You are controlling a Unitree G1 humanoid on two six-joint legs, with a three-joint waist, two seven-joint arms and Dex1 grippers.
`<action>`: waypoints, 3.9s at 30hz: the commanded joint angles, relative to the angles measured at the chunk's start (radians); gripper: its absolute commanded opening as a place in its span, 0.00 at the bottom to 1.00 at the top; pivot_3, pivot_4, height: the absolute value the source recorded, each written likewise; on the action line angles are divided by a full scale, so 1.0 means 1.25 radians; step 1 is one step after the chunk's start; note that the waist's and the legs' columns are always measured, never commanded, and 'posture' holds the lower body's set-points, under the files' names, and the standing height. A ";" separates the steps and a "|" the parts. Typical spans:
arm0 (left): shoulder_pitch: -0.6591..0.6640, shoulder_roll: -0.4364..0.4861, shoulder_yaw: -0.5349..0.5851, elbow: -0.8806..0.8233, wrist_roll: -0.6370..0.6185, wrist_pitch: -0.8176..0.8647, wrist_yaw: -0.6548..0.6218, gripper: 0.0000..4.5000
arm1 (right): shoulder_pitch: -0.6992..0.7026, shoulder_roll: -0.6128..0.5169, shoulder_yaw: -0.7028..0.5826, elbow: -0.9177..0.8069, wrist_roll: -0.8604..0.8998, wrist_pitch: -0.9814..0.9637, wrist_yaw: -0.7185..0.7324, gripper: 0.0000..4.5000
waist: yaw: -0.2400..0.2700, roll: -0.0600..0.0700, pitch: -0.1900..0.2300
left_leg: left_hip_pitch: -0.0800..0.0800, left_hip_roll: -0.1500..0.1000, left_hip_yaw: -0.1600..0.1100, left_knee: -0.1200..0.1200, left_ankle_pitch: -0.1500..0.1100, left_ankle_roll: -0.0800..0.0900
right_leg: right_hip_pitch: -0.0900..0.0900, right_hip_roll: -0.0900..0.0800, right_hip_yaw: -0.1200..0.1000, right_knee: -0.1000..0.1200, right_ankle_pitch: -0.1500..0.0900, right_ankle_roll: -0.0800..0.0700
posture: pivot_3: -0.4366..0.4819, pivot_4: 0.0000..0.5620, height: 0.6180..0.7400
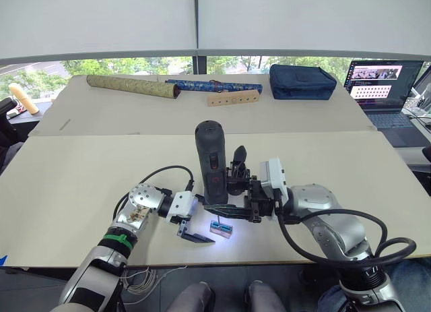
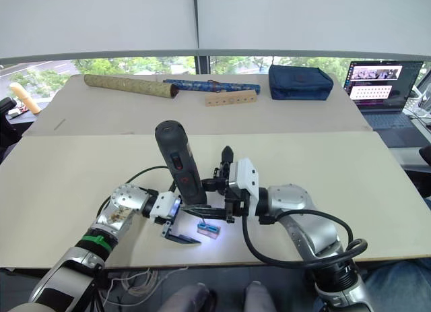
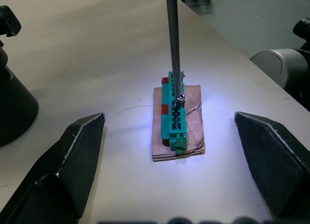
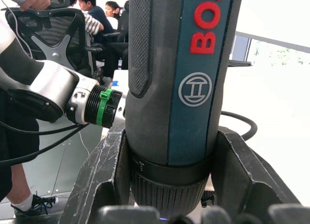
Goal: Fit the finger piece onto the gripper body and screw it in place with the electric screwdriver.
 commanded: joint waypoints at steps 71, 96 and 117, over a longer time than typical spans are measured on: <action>0.011 -0.089 0.058 -0.236 0.036 0.424 0.427 1.00 | -0.107 -0.137 -0.228 -0.193 0.255 0.221 -0.168 0.42 | 0.003 -0.001 0.002 | -0.005 0.001 0.000 -0.005 0.002 0.000 | -0.002 -0.003 0.002 -0.002 0.000 0.000 | 0.48 0.27 1.00; -0.299 -0.186 0.029 0.343 0.086 0.111 0.110 0.50 | -0.013 -0.165 -0.230 -0.252 0.258 0.220 -0.215 0.42 | 0.008 -0.002 0.002 | -0.009 0.000 0.000 -0.003 0.002 0.000 | -0.004 -0.003 0.000 -0.002 0.000 0.001 | 0.48 0.27 1.00; -0.091 -0.141 0.099 0.015 0.069 0.316 0.225 1.00 | -0.016 -0.145 -0.208 -0.252 0.239 0.204 -0.222 0.42 | -0.001 -0.002 0.002 | -0.009 0.000 0.000 0.002 0.001 0.002 | -0.004 -0.002 0.001 0.000 0.000 0.002 | 0.48 0.27 1.00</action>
